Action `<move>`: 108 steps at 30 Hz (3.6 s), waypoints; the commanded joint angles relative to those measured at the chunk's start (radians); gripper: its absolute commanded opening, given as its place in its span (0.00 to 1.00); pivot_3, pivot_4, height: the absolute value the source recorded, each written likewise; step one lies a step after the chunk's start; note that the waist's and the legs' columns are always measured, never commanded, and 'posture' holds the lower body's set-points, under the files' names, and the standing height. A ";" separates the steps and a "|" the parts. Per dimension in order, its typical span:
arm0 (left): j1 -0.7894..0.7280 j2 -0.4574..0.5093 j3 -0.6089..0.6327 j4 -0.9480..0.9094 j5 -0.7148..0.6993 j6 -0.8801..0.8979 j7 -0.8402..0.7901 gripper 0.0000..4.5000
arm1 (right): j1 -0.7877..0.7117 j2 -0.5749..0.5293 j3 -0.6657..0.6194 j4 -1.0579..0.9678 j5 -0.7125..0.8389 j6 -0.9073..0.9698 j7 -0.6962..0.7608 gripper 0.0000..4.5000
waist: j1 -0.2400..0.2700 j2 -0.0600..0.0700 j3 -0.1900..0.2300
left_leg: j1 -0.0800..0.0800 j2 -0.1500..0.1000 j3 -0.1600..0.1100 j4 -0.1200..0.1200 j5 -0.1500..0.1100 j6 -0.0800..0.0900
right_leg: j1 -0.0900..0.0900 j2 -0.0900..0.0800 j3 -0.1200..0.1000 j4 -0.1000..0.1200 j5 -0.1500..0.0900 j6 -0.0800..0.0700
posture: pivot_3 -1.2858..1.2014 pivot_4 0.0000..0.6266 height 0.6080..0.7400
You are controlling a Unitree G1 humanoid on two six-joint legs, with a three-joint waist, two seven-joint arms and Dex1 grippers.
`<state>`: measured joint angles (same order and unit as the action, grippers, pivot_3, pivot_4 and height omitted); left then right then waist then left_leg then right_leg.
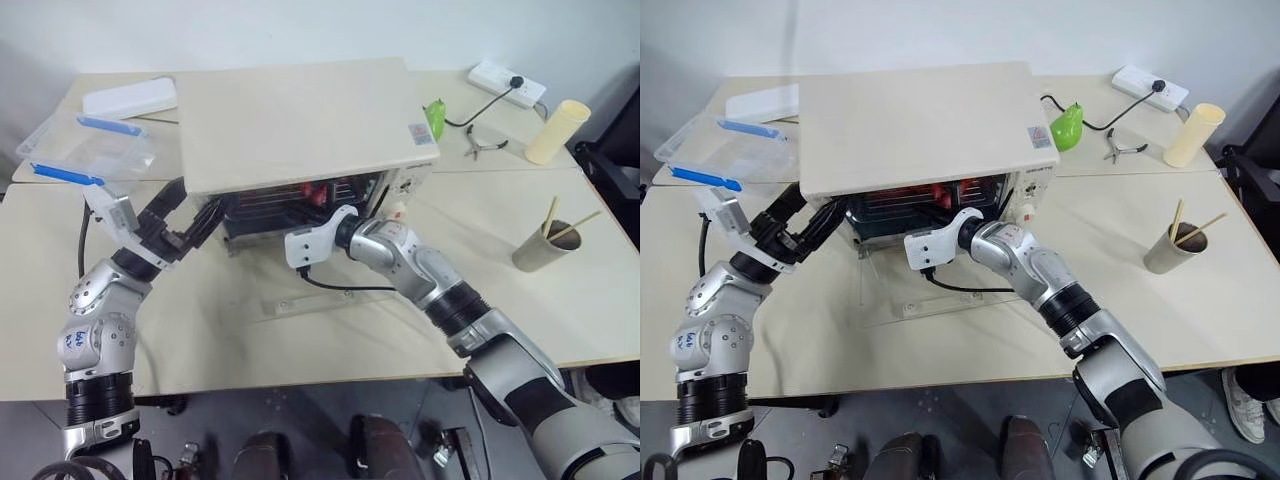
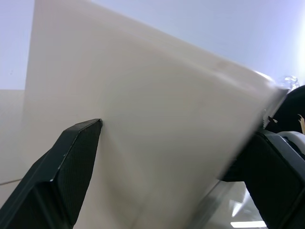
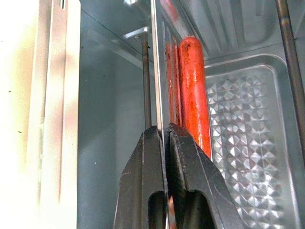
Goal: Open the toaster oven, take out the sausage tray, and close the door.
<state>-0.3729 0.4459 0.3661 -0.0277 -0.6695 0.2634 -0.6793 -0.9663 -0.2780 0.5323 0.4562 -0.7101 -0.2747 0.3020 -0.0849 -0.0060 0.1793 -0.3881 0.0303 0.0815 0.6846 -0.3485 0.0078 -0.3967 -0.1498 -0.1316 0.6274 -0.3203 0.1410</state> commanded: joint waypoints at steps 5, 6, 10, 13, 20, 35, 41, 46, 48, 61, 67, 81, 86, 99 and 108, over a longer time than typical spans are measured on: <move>0.017 0.008 0.002 -0.067 -0.019 0.012 0.002 1.00 | -0.112 0.029 -0.048 -0.020 0.022 -0.045 -0.057 0.00 | 0.000 0.000 0.000 | 0.000 0.000 0.000 0.000 0.002 -0.001 | 0.000 0.000 0.000 0.000 0.000 0.000 | 0.52 0.24 1.00; 0.030 0.012 0.010 -0.078 -0.026 0.018 0.002 1.00 | -0.115 0.030 -0.049 -0.021 0.024 -0.050 -0.056 0.00 | 0.000 0.000 0.000 | 0.000 0.000 0.000 0.000 0.002 -0.001 | 0.000 0.000 0.000 0.000 0.000 0.000 | 0.52 0.24 1.00; 0.072 0.031 0.035 -0.116 -0.057 0.052 -0.005 1.00 | -0.116 0.032 -0.049 -0.032 0.027 -0.057 -0.046 0.00 | -0.003 0.000 0.000 | 0.000 0.000 -0.002 -0.002 0.002 -0.001 | 0.000 0.000 0.000 0.000 0.000 0.000 | 0.52 0.24 1.00; 0.170 0.087 0.068 -0.185 -0.148 0.155 -0.056 1.00 | -0.117 0.039 -0.052 -0.031 0.032 -0.057 -0.044 0.00 | -0.012 0.000 0.000 | 0.000 0.000 -0.003 -0.004 0.002 -0.001 | -0.001 0.001 -0.001 0.000 0.000 0.000 | 0.52 0.24 1.00; 0.173 0.122 0.030 -0.228 -0.221 0.234 -0.094 1.00 | -0.123 0.049 -0.050 0.002 0.031 -0.065 -0.053 0.00 | -0.015 0.000 0.001 | 0.000 0.000 -0.005 -0.001 0.002 -0.001 | 0.001 0.000 0.001 0.000 0.000 0.000 | 0.52 0.24 1.00; -0.041 0.082 0.001 -0.029 -0.102 0.096 -0.095 1.00 | -0.077 0.026 -0.048 -0.062 0.035 -0.093 -0.018 0.00 | -0.015 0.000 0.001 | 0.000 -0.001 -0.006 -0.002 0.004 -0.003 | 0.001 0.001 0.000 0.001 0.000 0.000 | 0.52 0.24 1.00; -0.044 0.070 -0.016 -0.023 -0.106 0.111 -0.098 1.00 | 0.050 -0.013 -0.048 -0.236 0.052 -0.049 0.057 0.00 | -0.005 0.000 0.001 | 0.000 -0.001 -0.007 -0.001 0.004 -0.003 | 0.001 0.001 0.000 0.001 0.000 0.000 | 0.52 0.24 1.00; -0.045 0.067 -0.026 -0.017 -0.107 0.122 -0.101 1.00 | 0.139 -0.024 -0.066 -0.371 0.079 -0.010 0.110 0.00 | 0.002 0.000 0.001 | 0.000 0.000 -0.006 0.000 0.004 -0.003 | 0.001 0.001 0.000 0.001 0.000 0.000 | 0.52 0.24 1.00; -0.049 0.070 -0.027 -0.013 -0.108 0.126 -0.102 1.00 | 0.162 -0.030 -0.080 -0.411 0.087 0.003 0.128 0.00 | 0.002 0.000 0.001 | 0.000 -0.001 -0.006 0.000 0.004 -0.003 | 0.001 0.001 0.000 0.001 0.000 0.000 | 0.52 0.24 1.00; -0.066 0.080 -0.038 0.035 -0.092 0.138 -0.118 1.00 | 0.336 -0.238 -0.187 -0.581 0.181 -0.113 0.176 0.00 | 0.054 0.000 0.001 | 0.000 -0.002 -0.008 0.001 0.004 -0.003 | 0.004 0.001 0.000 0.000 0.000 0.000 | 0.52 0.24 1.00; -0.067 0.078 -0.026 0.036 -0.098 0.144 -0.108 1.00 | 0.383 -0.302 -0.226 -0.612 0.191 -0.199 0.159 0.00 | 0.058 0.000 0.001 | -0.001 -0.001 -0.005 0.009 0.004 -0.003 | 0.006 0.001 0.001 0.000 0.000 0.000 | 0.52 0.24 1.00; -0.049 0.244 0.059 0.001 -0.417 0.813 0.112 1.00 | 0.425 -0.366 -0.254 -0.645 0.283 -0.272 0.234 0.00 | 0.060 -0.001 0.001 | -0.001 0.000 -0.007 0.011 0.004 -0.002 | 0.007 0.000 0.003 0.001 0.000 0.000 | 0.52 0.24 1.00; -0.094 0.187 0.108 -0.004 -0.591 0.968 0.262 1.00 | 0.437 -0.382 -0.244 -0.658 0.312 -0.301 0.271 0.00 | 0.058 -0.001 0.001 | 0.000 0.000 -0.008 0.011 0.004 -0.002 | 0.007 0.001 0.004 0.001 0.000 0.000 | 0.52 0.24 1.00; -0.083 0.118 0.069 -0.003 -0.976 1.037 0.606 1.00 | 0.418 -0.374 -0.219 -0.643 0.369 -0.348 0.340 0.00 | 0.057 -0.001 0.001 | 0.000 0.000 -0.008 0.011 0.004 -0.002 | 0.007 0.001 0.004 0.001 0.000 0.000 | 0.52 0.24 1.00; 0.013 0.063 -0.078 -0.072 -1.299 0.855 0.882 0.57 | 0.396 -0.380 -0.207 -0.621 0.407 -0.383 0.390 0.00 | 0.058 -0.001 0.001 | 0.002 0.000 -0.016 0.012 0.004 -0.002 | 0.014 0.001 0.008 -0.001 0.000 0.000 | 0.52 0.24 1.00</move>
<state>-0.3656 0.5116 0.2973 -0.0659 -1.9102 1.1598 0.1642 -0.5511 -0.6549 0.3334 -0.1354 -0.3434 -0.6307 0.6870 -0.0271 -0.0065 0.1800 -0.3858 0.0307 0.0654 0.6972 -0.3448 0.0054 -0.3821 -0.1489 -0.1237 0.6261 -0.3204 0.1406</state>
